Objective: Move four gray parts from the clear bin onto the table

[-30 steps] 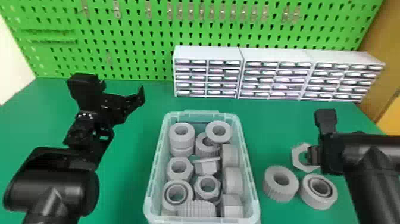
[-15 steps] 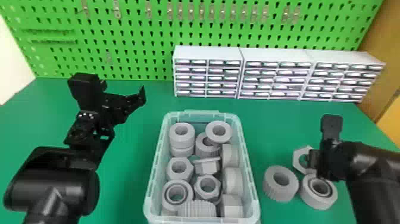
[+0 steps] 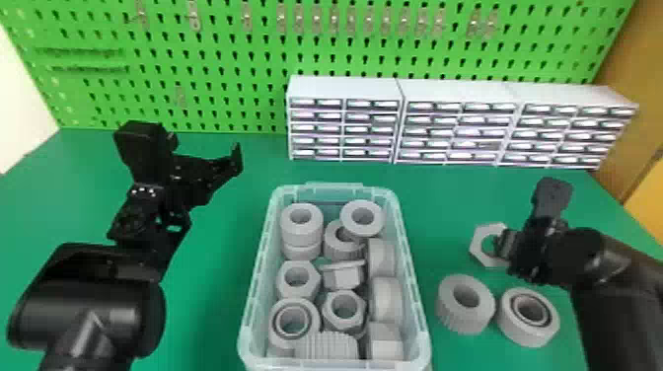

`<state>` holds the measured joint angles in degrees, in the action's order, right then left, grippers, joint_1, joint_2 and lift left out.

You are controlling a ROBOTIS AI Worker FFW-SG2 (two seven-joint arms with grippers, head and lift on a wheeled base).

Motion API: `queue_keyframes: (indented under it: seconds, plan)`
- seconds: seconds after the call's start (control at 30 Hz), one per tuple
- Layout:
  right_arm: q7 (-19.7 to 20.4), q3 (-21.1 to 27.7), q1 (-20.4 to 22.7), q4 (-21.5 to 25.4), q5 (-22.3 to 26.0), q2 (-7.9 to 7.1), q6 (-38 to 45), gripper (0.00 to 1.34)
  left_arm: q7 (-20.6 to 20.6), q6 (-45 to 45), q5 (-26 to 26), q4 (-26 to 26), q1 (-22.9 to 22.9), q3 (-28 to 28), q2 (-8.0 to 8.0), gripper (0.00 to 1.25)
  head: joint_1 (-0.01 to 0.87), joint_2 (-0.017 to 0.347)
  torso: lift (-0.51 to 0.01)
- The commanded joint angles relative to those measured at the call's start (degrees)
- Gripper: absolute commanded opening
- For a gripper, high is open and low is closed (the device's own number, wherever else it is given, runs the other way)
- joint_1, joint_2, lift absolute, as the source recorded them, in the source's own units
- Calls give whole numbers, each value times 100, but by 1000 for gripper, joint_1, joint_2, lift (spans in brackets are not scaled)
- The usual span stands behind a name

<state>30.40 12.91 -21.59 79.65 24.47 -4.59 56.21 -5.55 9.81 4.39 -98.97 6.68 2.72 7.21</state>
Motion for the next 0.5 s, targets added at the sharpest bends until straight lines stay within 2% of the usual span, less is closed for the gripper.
queue_keyframes:
  seconds: [0.0, 0.1, 0.2, 0.33, 0.47]
  plan:
    - [555, -43, -100, -2, 717, -7, 75, 160, -8, 12, 0, 1, -17, 0, 8, 1138, 686, 26, -50]
    - [915, -69, -231, -20, 1042, -95, 576, 160, -8, 21, 0, 1, -17, 18, 8, 1138, 686, 26, -50]
    - [1082, -87, -319, -73, 1218, -174, 883, 160, -8, 30, 0, 1, -17, 18, 17, 1138, 686, 26, -50]
    - [1170, -51, -434, -204, 1350, -244, 1147, 160, -8, 39, 0, 1, -26, 18, 17, 1138, 686, 26, -50]
    - [1170, -166, -574, -424, 1438, -385, 1340, 160, -8, 39, 0, 1, -17, 35, 26, 1138, 686, 26, -50]
